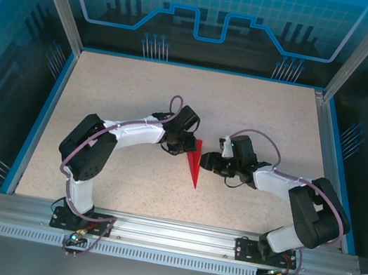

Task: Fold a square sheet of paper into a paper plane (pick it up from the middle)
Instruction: Turn over a paper plane at the center of the table.

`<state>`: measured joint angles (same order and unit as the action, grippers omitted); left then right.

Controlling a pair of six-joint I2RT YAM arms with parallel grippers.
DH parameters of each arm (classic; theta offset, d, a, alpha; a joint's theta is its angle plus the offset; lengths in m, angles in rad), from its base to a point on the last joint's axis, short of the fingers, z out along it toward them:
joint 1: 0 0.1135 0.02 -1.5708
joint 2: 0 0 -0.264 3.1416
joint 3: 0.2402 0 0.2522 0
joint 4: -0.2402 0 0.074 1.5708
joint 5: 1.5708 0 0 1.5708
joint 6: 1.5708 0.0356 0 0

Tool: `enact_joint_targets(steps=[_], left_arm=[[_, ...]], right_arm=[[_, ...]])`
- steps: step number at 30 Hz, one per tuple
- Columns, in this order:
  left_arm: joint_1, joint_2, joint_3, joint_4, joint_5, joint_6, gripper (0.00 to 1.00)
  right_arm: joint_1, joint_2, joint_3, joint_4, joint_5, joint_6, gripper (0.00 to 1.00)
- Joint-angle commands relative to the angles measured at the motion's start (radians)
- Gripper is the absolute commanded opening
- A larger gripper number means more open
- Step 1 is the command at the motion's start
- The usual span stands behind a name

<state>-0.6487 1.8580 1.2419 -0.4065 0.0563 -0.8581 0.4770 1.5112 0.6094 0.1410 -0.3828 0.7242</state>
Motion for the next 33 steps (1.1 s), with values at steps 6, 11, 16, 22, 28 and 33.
enact_joint_targets(steps=[6, 11, 16, 22, 28, 33], left_arm=[[0.009, -0.071, -0.081, -0.034, -0.023, 0.011, 0.09], [0.011, -0.076, -0.095, -0.030, -0.021, 0.018, 0.08], [0.013, -0.075, -0.095, -0.035, -0.021, 0.024, 0.09], [0.016, -0.074, -0.090, -0.037, -0.019, 0.027, 0.08], [0.016, -0.073, -0.094, -0.035, -0.019, 0.023, 0.08], [0.017, -0.077, -0.097, -0.029, -0.015, 0.022, 0.09]], right_arm=[[0.029, 0.083, 0.045, 0.039, -0.047, -0.021, 0.53], [0.046, 0.130, 0.076, 0.044, -0.060, -0.035, 0.52], [0.058, 0.165, 0.098, 0.040, -0.063, -0.047, 0.52], [0.071, 0.191, 0.121, 0.020, -0.076, -0.069, 0.50], [0.093, 0.195, 0.128, -0.026, -0.036, -0.099, 0.38], [0.125, 0.213, 0.156, -0.094, 0.023, -0.133, 0.33]])
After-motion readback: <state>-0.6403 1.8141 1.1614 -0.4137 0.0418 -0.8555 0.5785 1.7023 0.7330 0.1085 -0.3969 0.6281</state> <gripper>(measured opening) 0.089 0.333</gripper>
